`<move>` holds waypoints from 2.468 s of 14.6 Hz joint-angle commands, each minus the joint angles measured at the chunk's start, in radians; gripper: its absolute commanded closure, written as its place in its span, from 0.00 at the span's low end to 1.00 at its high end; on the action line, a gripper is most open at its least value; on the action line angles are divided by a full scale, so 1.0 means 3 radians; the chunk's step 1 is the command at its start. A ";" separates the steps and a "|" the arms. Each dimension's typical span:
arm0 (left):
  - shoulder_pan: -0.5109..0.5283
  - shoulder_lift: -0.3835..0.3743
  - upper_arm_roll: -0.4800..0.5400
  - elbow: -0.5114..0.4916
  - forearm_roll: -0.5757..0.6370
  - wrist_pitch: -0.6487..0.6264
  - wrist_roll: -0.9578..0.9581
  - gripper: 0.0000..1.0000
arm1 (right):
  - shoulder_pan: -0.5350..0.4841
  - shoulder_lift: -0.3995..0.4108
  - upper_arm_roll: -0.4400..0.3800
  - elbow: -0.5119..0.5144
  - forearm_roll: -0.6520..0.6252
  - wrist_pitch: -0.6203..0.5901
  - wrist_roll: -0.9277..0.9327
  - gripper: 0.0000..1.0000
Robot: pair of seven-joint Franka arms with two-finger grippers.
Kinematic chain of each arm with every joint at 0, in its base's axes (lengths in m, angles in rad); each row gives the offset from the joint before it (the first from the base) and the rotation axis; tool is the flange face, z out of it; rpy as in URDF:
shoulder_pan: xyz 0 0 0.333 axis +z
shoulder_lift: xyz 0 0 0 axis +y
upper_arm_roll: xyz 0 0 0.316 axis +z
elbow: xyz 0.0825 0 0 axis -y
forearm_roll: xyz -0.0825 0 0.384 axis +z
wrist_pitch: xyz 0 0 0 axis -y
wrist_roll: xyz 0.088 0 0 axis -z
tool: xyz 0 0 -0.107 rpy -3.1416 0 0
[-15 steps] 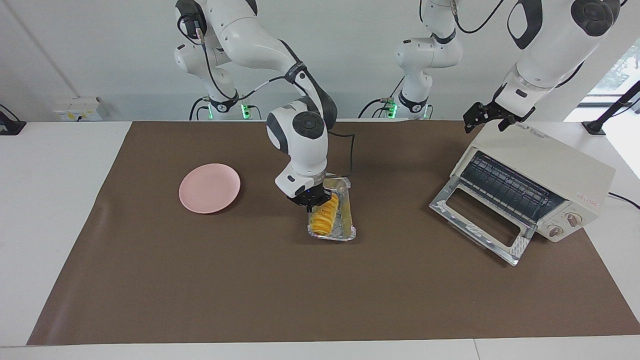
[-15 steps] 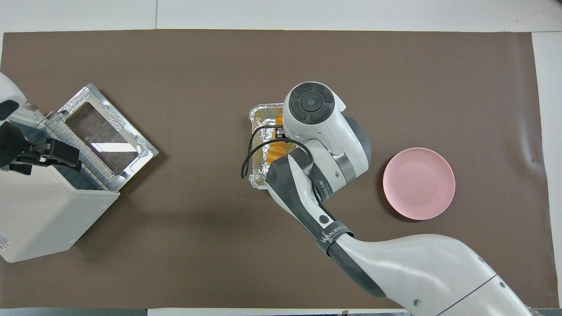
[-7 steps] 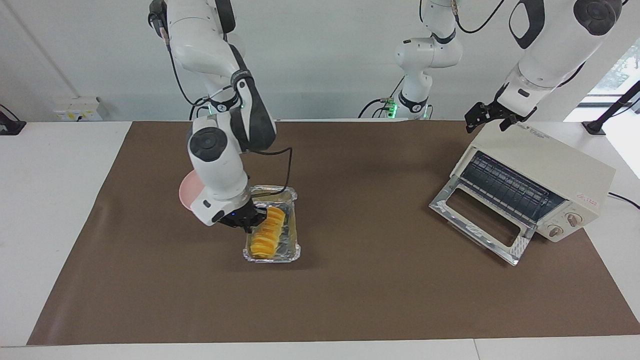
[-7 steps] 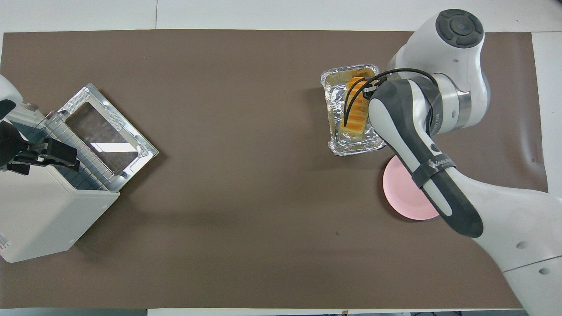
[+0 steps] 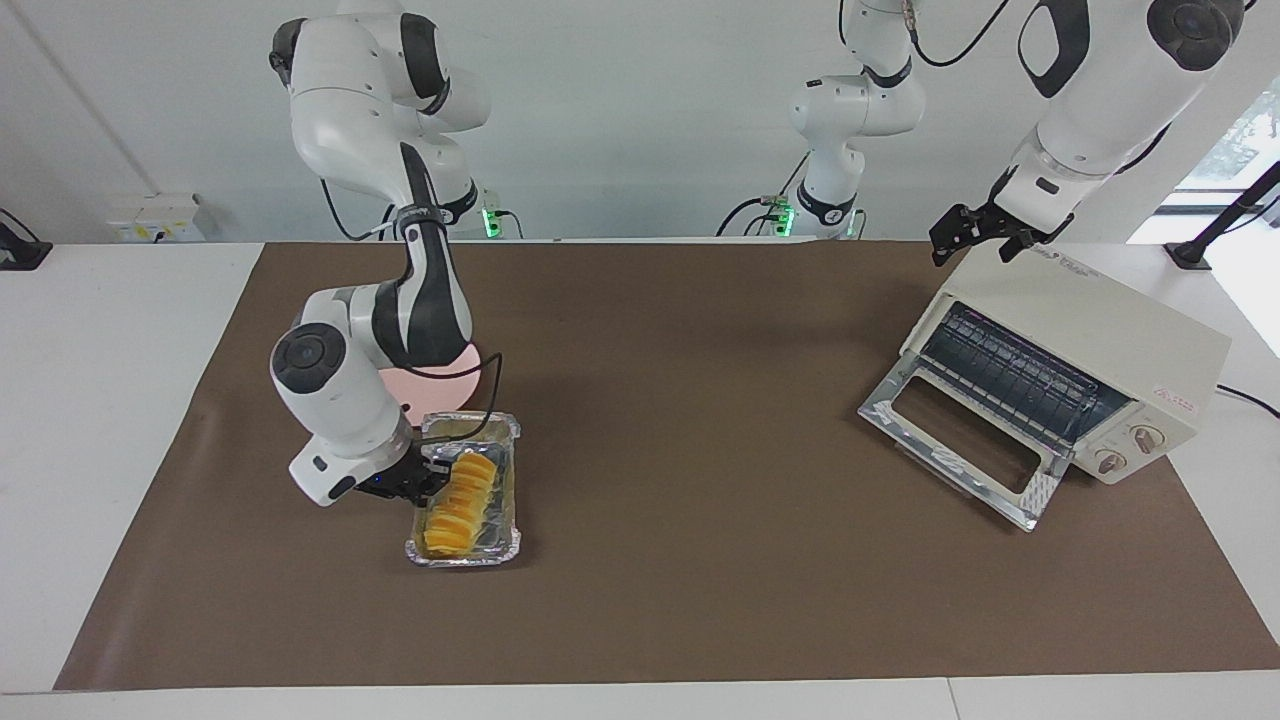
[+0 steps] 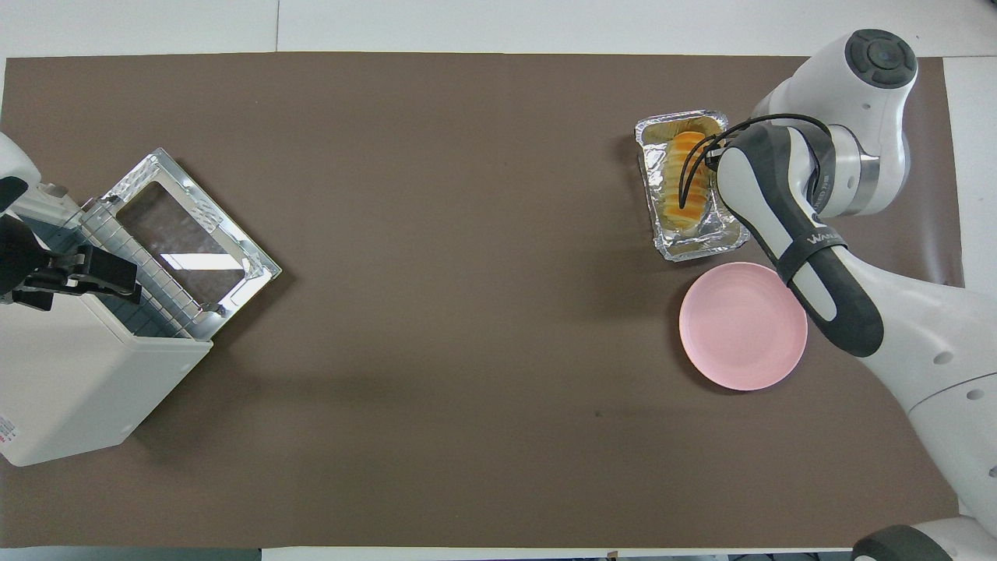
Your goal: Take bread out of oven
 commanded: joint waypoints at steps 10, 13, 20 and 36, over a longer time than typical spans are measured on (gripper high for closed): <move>0.0040 -0.0048 -0.0024 -0.0022 0.0023 0.0035 0.0019 0.00 | 0.0060 -0.0249 0.0019 0.0122 -0.0225 -0.0537 -0.0086 0.00; 0.0040 -0.0048 -0.0029 -0.0022 0.0023 0.0035 0.0019 0.00 | 0.0219 -0.0255 0.0013 0.0101 -0.0230 -0.0507 0.0031 0.00; 0.0040 -0.0048 -0.0024 -0.0022 0.0023 0.0035 0.0019 0.00 | 0.0342 -0.0255 0.0013 -0.0287 -0.0414 -0.0027 0.0114 0.00; 0.0040 -0.0048 -0.0029 -0.0022 0.0023 0.0035 0.0019 0.00 | 0.0306 -0.0342 0.0024 -0.0620 -0.0353 0.0419 0.0160 1.00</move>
